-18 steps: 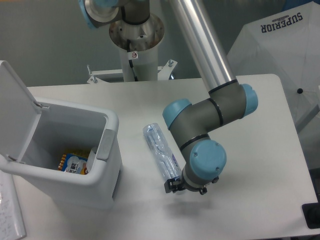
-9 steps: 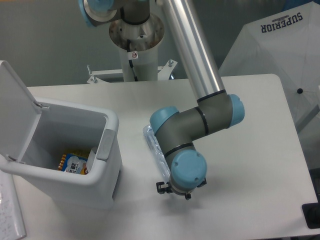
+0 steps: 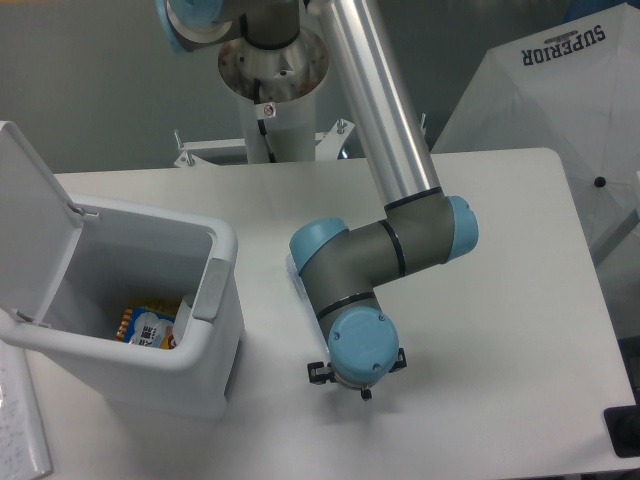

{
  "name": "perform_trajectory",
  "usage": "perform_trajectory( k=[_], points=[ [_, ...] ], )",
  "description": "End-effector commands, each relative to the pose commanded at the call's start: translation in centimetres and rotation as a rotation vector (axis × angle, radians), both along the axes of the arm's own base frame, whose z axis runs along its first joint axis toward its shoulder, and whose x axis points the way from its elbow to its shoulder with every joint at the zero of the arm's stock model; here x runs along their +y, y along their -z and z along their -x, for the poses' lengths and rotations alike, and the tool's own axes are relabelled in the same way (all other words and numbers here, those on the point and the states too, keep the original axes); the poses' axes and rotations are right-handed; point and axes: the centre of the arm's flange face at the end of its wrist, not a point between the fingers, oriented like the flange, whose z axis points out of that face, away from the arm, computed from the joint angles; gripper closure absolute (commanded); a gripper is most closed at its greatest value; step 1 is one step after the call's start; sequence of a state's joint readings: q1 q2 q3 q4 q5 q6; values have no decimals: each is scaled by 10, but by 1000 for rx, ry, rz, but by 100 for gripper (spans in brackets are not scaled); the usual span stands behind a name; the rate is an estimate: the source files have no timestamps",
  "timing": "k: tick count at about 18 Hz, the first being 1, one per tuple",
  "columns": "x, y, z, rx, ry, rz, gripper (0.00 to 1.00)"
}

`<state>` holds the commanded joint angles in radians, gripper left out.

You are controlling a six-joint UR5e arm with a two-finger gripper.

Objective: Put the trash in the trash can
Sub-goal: 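Rotate the gripper and close it around the bottle's cap end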

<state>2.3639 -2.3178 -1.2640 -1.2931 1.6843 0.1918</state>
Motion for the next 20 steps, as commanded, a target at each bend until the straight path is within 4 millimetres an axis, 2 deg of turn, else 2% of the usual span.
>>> perform_trajectory(
  k=[2,8,12,14,17,20],
  points=[
    [1,1,-1,0,-3,1,61],
    [4,-12,3,26,7,-16,100],
    [9,-29,7,46,14,-45,100],
    [11,-52,10,68,14,-77,100],
    [4,-98,14,94,19,-144,100],
    [-2,-155,35,90,-7,-318,100]
  ],
)
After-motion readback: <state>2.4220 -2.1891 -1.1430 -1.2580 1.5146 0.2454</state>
